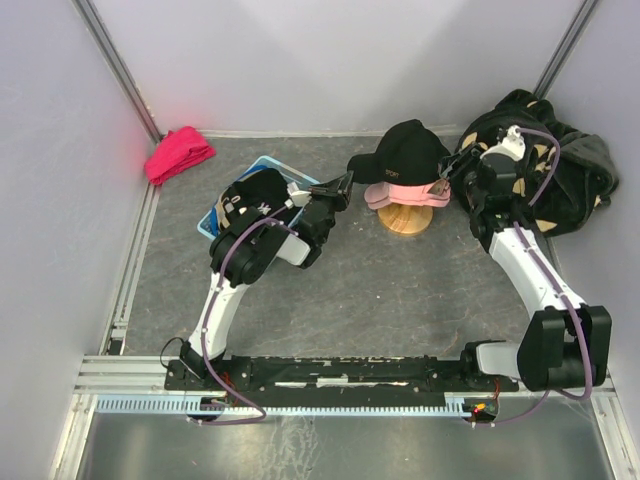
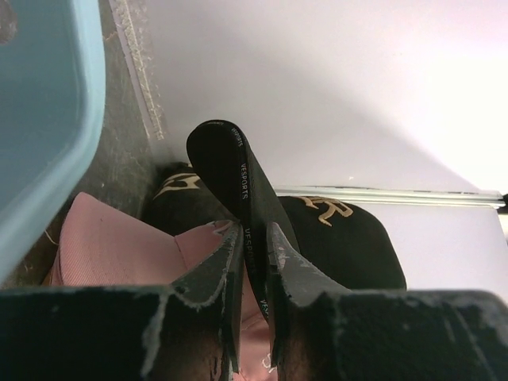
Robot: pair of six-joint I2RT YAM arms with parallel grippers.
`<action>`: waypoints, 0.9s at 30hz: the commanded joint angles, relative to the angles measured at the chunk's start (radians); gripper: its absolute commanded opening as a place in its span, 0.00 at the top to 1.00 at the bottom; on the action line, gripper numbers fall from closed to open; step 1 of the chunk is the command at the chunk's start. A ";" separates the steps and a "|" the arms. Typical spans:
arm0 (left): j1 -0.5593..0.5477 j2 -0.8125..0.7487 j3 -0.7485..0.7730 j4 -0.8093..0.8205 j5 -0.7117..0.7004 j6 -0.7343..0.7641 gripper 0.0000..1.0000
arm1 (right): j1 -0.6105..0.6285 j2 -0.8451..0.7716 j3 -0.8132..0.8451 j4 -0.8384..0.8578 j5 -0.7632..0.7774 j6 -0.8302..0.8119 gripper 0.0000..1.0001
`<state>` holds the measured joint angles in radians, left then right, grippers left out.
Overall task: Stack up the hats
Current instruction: Stack the hat on the hat.
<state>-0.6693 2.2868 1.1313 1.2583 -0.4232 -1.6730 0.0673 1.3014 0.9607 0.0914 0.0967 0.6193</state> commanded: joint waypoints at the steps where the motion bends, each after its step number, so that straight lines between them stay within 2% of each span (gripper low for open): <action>1: 0.030 0.030 0.000 0.054 0.027 0.042 0.94 | -0.002 -0.066 -0.054 0.153 0.044 0.064 0.44; 4: 0.034 0.027 0.005 0.062 0.035 0.042 0.97 | -0.008 -0.078 -0.076 0.180 0.053 0.090 0.44; 27: 0.054 0.073 0.136 0.146 0.153 -0.115 0.97 | -0.052 -0.145 -0.143 0.205 0.026 0.176 0.44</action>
<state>-0.6243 2.3550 1.2339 1.3315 -0.3092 -1.7279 0.0231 1.1839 0.8219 0.2543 0.1352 0.7746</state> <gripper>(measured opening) 0.184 0.558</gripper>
